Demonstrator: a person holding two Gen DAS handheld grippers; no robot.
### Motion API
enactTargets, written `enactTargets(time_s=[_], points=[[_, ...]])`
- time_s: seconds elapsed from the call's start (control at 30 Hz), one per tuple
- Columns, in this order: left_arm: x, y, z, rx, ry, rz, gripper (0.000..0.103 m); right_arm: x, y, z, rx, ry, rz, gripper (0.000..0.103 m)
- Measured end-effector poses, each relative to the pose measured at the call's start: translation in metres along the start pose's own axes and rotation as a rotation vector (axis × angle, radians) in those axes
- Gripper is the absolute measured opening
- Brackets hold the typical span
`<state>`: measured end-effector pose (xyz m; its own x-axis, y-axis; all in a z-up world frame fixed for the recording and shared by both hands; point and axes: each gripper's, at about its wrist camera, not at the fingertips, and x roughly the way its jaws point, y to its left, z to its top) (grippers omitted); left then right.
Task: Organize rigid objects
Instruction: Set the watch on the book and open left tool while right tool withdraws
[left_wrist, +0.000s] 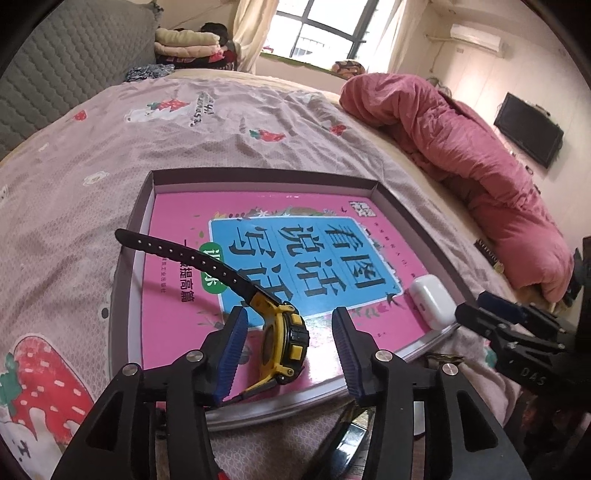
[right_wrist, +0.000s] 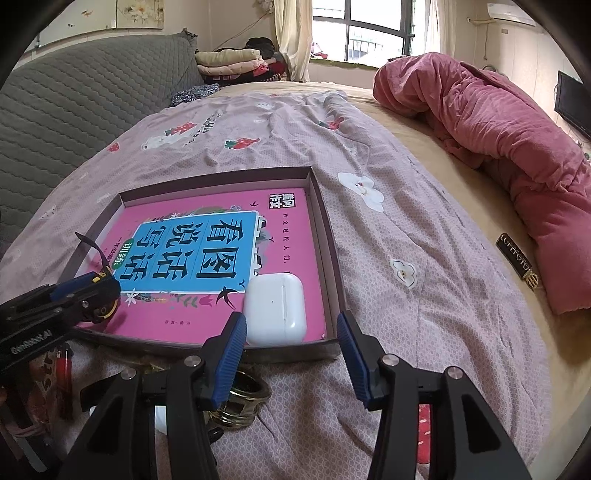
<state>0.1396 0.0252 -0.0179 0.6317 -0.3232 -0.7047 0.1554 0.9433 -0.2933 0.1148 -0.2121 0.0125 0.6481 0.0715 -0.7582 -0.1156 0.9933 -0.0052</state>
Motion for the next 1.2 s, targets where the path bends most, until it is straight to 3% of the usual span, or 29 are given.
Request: enactTargets(time_s=[0.53, 1.2], points=[[-0.024, 0.005, -0.006, -0.013, -0.033, -0.006, 0.057, -0.003, 0.002, -0.004, -0.006, -0.009, 0.015, 0.051], [-0.053, 0.016, -0.018, -0.070, -0.072, 0.043, 0.061, -0.013, -0.009, -0.023, -0.002, -0.043, 0.049, 0.055]])
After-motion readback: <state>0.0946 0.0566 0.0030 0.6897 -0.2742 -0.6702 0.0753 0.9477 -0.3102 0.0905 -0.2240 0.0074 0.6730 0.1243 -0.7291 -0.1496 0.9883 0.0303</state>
